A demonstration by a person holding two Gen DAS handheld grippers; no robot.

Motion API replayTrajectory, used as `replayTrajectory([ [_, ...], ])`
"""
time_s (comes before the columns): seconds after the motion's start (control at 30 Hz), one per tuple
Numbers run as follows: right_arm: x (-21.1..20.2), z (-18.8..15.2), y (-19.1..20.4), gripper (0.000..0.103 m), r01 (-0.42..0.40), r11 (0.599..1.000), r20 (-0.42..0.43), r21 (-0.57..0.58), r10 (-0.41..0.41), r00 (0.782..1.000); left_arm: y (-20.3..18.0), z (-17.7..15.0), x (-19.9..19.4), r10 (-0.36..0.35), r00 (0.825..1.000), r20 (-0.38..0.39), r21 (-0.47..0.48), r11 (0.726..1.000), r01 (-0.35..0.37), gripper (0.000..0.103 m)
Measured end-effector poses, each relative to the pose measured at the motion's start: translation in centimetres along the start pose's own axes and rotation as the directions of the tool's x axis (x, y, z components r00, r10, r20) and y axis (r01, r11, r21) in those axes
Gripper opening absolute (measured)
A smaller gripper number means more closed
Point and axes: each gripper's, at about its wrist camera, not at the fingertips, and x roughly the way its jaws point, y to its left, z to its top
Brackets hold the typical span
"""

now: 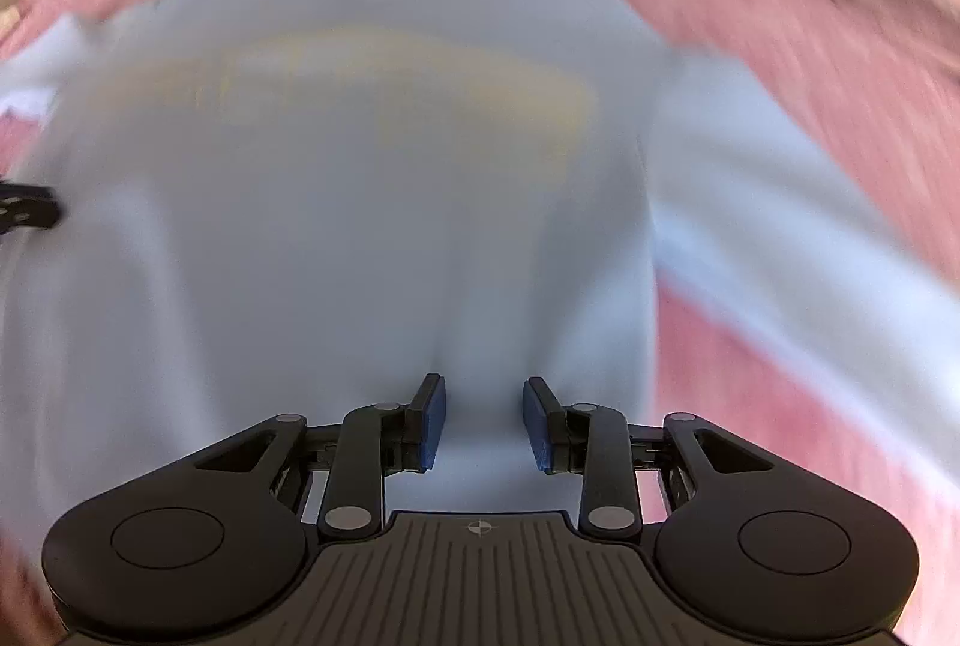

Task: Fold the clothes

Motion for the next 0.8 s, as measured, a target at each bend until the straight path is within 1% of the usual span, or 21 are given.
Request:
replayTrajectory([
  [0.03, -0.6, -1.2, 0.0, 0.032, 0.003, 1.000, -0.040, 0.006, -0.003, 0.999, -0.2, -1.2, -0.8, 0.001, 0.999, -0.033, -0.010, 1.000, -0.001, 0.015],
  [0.1, -1.8, -3.0, 0.1, 0.032, 0.010, 1.000, -0.081, 0.004, -0.009, 0.997, -0.7, -2.8, -2.1, 0.013, 0.997, -0.075, -0.012, 1.000, -0.014, 0.015],
  [0.17, -2.8, -3.9, 0.2, 0.032, 0.016, 1.000, -0.100, -0.004, -0.016, 0.995, -1.0, -3.3, -3.3, 0.020, 0.998, -0.054, -0.024, 0.999, -0.022, 0.015],
  [0.2, -3.3, -3.8, 0.3, 0.032, 0.017, 1.000, -0.082, 0.003, -0.017, 0.997, -1.1, -3.1, -3.5, 0.019, 0.999, -0.033, -0.040, 0.999, -0.020, 0.015],
  [0.23, -3.8, -3.6, 0.4, 0.032, 0.008, 1.000, -0.044, 0.023, -0.007, 0.999, -1.2, -2.8, -3.6, 0.021, 1.000, -0.010, -0.057, 0.998, -0.022, 0.015],
  [0.3, -4.3, -3.1, 0.5, 0.032, -0.035, 0.997, 0.032, 0.071, 0.032, 0.999, -1.6, -2.3, -3.6, 0.030, 0.999, 0.028, -0.084, 0.996, -0.027, 0.015],
  [0.33, -4.2, -2.9, 0.6, 0.032, -0.057, 0.994, 0.048, 0.091, 0.053, 0.997, -1.9, -2.3, -3.2, 0.040, 0.999, 0.034, -0.089, 0.995, -0.037, 0.015],
  [0.37, -3.9, -2.8, 0.7, 0.032, -0.069, 0.992, 0.046, 0.104, 0.065, 0.997, -2.2, -2.6, -2.8, 0.051, 0.998, 0.030, -0.098, 0.994, -0.048, 0.015],
  [0.47, -2.5, -3.9, 1.3, 0.032, -0.068, 0.991, -0.016, 0.118, 0.070, 0.997, -2.7, -4.2, -2.1, 0.087, 0.995, -0.046, -0.131, 0.987, -0.092, 0.015],
  [0.53, -3.4, -5.8, 1.8, 0.032, -0.053, 0.994, -0.006, 0.094, 0.054, 0.999, -3.2, -5.4, -2.8, 0.106, 0.992, -0.070, -0.123, 0.986, -0.114, 0.015],
  [0.57, -4.0, -6.6, 1.9, 0.032, -0.048, 0.995, -0.017, 0.088, 0.049, 0.999, -3.4, -6.0, -3.1, 0.098, 0.990, -0.104, -0.122, 0.986, -0.110, 0.015],
  [0.63, -5.1, -7.5, 1.8, 0.032, -0.043, 0.996, -0.027, 0.072, 0.045, 0.999, -3.5, -7.1, -3.6, 0.079, 0.983, -0.168, -0.136, 0.985, -0.103, 0.015],
  [0.7, -5.8, -7.4, 1.8, 0.033, -0.032, 0.998, -0.058, 0.051, 0.035, 0.998, -3.5, -7.1, -4.3, 0.093, 0.970, -0.224, -0.136, 0.983, -0.126, 0.015],
  [0.73, -6.0, -7.4, 1.7, 0.033, -0.022, 0.998, -0.080, 0.056, 0.026, 0.996, -3.5, -6.8, -4.7, 0.106, 0.967, -0.232, -0.139, 0.980, -0.141, 0.015],
  [0.77, -6.2, -7.4, 1.5, 0.033, -0.009, 0.997, -0.105, 0.076, 0.017, 0.994, -3.3, -6.2, -5.4, 0.119, 0.967, -0.226, -0.150, 0.976, -0.156, 0.015],
  [0.8, -6.7, -7.4, 1.4, 0.033, -0.005, 0.994, -0.110, 0.111, 0.017, 0.994, -3.1, -5.2, -6.1, 0.129, 0.969, -0.212, -0.166, 0.972, -0.166, 0.015],
])
